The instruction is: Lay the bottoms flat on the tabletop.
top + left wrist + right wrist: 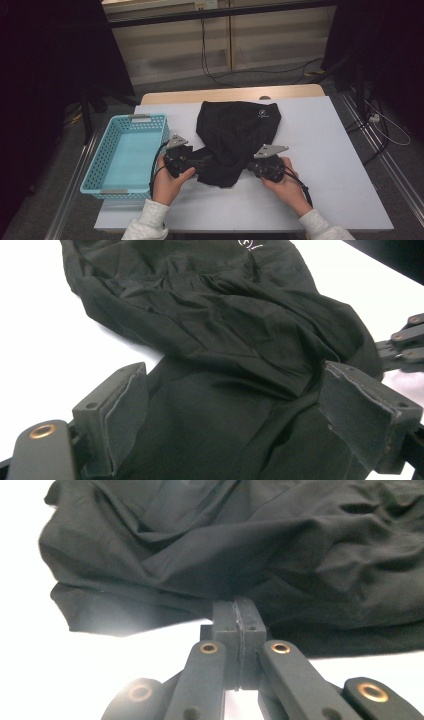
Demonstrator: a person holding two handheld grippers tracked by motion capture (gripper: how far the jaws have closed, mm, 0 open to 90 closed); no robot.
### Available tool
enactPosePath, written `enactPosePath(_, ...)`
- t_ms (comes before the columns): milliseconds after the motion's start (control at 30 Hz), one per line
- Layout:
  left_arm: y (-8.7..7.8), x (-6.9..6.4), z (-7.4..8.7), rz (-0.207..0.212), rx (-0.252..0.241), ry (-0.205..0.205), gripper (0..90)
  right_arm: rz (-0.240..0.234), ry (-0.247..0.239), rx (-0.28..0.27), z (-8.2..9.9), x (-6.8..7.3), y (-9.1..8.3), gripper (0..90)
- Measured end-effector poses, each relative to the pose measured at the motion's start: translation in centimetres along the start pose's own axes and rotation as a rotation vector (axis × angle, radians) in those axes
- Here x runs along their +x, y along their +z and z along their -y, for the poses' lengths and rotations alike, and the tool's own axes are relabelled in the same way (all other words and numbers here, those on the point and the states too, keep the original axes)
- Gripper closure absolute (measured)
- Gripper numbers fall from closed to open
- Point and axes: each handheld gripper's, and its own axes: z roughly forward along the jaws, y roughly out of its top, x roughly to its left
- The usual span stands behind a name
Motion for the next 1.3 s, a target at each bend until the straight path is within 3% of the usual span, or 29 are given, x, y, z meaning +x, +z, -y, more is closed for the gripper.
enactPosePath(233, 0.3, -0.2, 0.0, 0.009, 0.009, 0.003, 13.5, -0.015, 0.013, -0.021, 0.9, -1.0, -2.9, 89.9)
enactPosePath(433, 0.9, -0.6, 0.1, 0.032, 0.02, 0.006, 13.8, -0.015, 0.085, -0.038, 2.2, -3.0, -5.3, 89.8)
enactPosePath(633, 1.6, -0.7, 0.4, 0.044, 0.051, 0.017, 14.1, -0.008, 0.108, -0.03, 2.8, -3.6, -5.7, 89.7)
enactPosePath(800, 1.8, -0.6, 0.3, 0.055, 0.047, 0.014, 14.8, 0.003, 0.113, -0.035, 3.0, -4.4, -6.4, 89.5)
enactPosePath(1067, 2.2, -1.2, 0.2, 0.068, 0.05, 0.036, 19.3, 0.07, 0.158, -0.024, 3.9, -5.9, -7.3, 89.5)
enactPosePath(1300, 2.8, -1.4, 0.5, 0.091, 0.056, 0.025, 23.7, 0.144, 0.181, -0.014, 4.3, -7.2, -7.3, 89.7)
